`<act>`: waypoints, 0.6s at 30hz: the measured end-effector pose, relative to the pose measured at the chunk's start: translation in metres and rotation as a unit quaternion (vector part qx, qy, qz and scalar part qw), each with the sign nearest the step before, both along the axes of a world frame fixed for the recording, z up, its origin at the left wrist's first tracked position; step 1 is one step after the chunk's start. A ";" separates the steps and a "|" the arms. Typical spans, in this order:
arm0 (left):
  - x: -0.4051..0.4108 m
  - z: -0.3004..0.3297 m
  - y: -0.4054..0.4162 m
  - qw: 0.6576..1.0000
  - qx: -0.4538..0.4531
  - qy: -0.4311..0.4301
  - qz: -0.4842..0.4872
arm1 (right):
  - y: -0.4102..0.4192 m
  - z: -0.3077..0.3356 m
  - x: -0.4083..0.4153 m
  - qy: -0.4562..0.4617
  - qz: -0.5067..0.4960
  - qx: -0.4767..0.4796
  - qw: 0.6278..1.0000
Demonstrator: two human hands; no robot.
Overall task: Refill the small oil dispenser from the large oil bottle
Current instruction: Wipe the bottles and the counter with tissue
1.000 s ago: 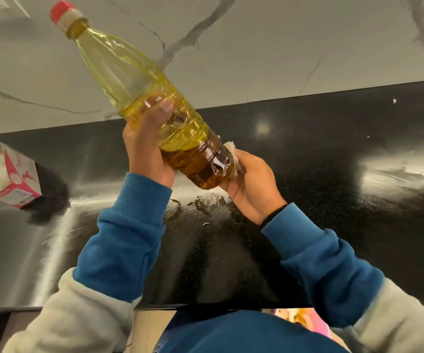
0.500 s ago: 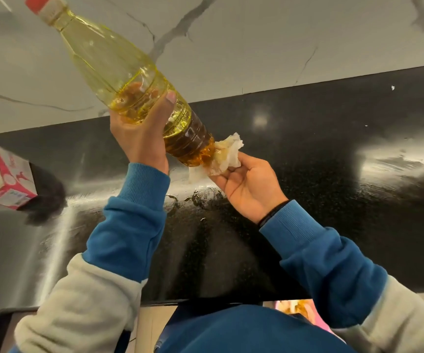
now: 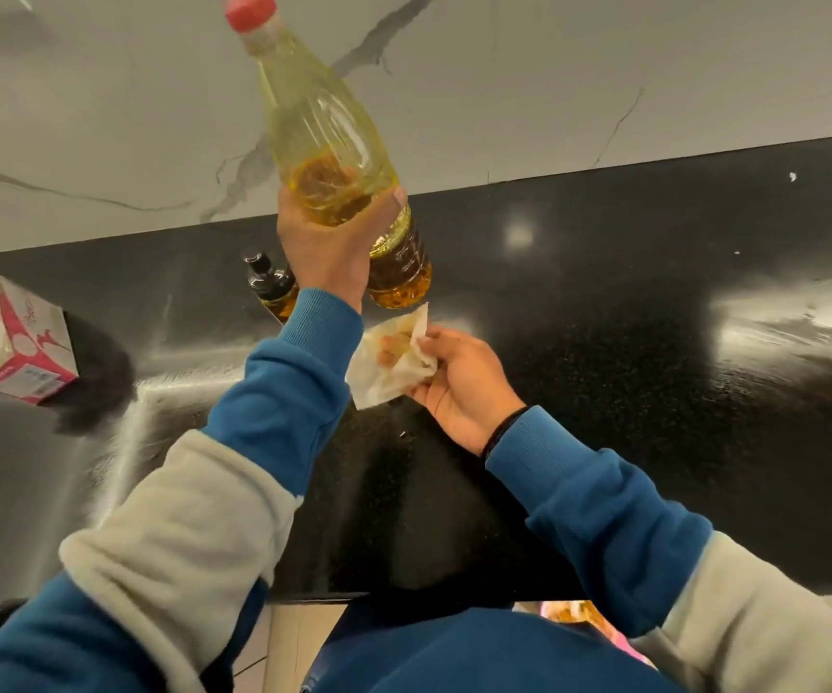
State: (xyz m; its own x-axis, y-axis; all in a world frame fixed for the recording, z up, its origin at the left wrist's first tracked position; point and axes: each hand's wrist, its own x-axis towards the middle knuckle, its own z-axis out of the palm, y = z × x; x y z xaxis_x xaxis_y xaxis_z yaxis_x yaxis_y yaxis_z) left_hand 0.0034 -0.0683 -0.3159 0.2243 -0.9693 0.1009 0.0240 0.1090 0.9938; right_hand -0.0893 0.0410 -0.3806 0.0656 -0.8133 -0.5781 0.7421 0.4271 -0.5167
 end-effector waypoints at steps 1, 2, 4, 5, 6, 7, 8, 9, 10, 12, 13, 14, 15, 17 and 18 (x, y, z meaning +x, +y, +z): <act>0.001 -0.005 -0.005 1.000 0.015 -0.013 -0.001 | -0.003 -0.002 -0.001 0.020 0.002 0.005 1.000; 0.001 -0.012 -0.010 0.999 0.030 -0.026 -0.002 | -0.008 -0.004 -0.002 0.039 0.008 0.010 0.999; 0.001 -0.023 -0.017 0.997 0.052 -0.055 -0.006 | -0.021 -0.009 -0.003 0.071 0.024 0.024 0.997; 0.000 -0.028 -0.020 0.996 0.058 -0.068 -0.009 | -0.027 -0.012 -0.003 0.084 0.034 0.031 0.995; -0.002 -0.033 -0.021 0.995 0.062 -0.079 -0.012 | -0.033 -0.013 -0.003 0.096 0.044 0.035 0.994; -0.003 -0.038 -0.023 0.993 0.069 -0.091 -0.016 | -0.039 -0.014 -0.002 0.105 0.057 0.035 0.992; -0.005 -0.043 -0.023 0.992 0.074 -0.101 -0.020 | -0.044 -0.014 -0.002 0.111 0.068 0.032 0.991; -0.006 -0.048 -0.024 0.990 0.078 -0.112 -0.022 | -0.049 -0.016 -0.001 0.115 0.076 0.029 0.990; -0.007 -0.052 -0.025 0.989 0.079 -0.120 -0.021 | -0.052 -0.018 -0.001 0.116 0.081 0.027 0.990; -0.009 -0.059 -0.026 0.987 0.085 -0.132 -0.018 | -0.057 -0.022 0.000 0.114 0.085 0.023 0.990; -0.009 -0.062 -0.026 0.987 0.088 -0.136 -0.016 | -0.060 -0.025 0.001 0.111 0.086 0.023 0.990; -0.009 -0.065 -0.026 0.986 0.090 -0.140 -0.014 | -0.061 -0.027 0.002 0.109 0.085 0.024 0.990; -0.010 -0.068 -0.026 0.985 0.091 -0.143 -0.013 | -0.062 -0.029 0.002 0.107 0.082 0.026 0.991; -0.011 -0.070 -0.024 0.984 0.091 -0.152 -0.013 | -0.064 -0.035 0.001 0.101 0.076 0.030 0.992; -0.011 -0.069 -0.024 0.983 0.091 -0.158 -0.013 | -0.065 -0.037 0.001 0.096 0.073 0.034 0.992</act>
